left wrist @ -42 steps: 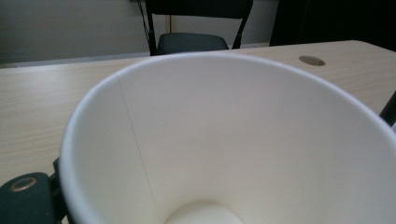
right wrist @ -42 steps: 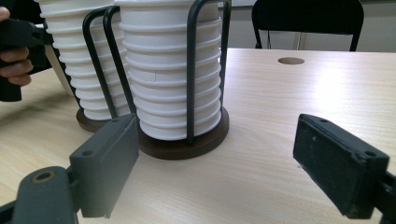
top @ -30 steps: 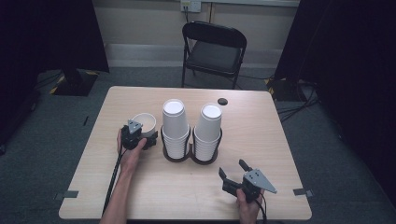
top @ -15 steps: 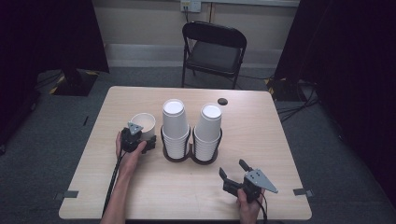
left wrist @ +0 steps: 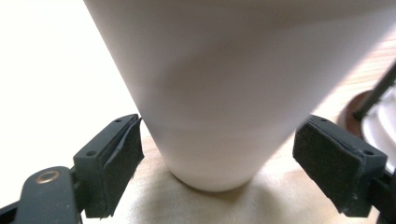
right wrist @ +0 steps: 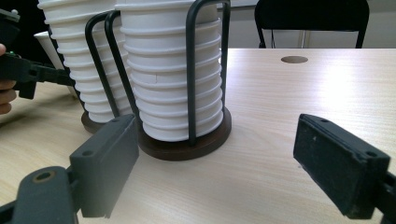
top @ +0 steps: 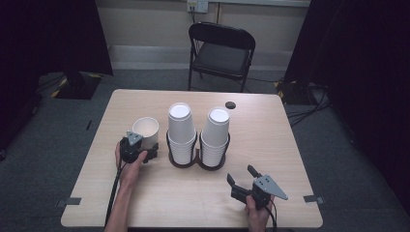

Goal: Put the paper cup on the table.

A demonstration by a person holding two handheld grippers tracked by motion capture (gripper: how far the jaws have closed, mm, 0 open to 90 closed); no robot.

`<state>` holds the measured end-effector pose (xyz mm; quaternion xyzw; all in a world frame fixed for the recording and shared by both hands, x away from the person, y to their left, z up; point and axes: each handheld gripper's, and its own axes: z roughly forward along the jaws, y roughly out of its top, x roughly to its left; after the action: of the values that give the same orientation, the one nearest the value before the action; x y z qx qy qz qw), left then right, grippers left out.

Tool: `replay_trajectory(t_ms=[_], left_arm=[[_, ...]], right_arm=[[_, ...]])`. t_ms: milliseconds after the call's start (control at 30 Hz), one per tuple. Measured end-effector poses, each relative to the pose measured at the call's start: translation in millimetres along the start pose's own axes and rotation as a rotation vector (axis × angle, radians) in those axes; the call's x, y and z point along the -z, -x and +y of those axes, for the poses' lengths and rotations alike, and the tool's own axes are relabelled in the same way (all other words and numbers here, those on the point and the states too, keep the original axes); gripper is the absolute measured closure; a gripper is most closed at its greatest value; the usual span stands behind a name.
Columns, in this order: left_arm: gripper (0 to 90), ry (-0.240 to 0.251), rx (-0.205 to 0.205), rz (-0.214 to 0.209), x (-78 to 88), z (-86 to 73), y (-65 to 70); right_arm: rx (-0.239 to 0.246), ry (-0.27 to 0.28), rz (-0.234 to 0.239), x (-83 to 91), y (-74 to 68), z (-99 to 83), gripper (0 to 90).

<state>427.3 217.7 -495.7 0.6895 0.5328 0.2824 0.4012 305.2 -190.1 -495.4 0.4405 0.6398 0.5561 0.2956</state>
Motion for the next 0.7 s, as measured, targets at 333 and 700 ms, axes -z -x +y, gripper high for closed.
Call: replay_trajectory(t_ms=[333,700], left_arm=[[15.6,0.094,0.013,-0.004,36.9,-16.8,3.9],[15.9,0.220,0.022,-0.080,75.5,-34.0,32.6]], right_arm=[[-0.002,-0.001,0.004,0.1,0.2,0.0,13.4],[0.013,-0.011,0.007,-1.3,-0.7,0.3,13.4]])
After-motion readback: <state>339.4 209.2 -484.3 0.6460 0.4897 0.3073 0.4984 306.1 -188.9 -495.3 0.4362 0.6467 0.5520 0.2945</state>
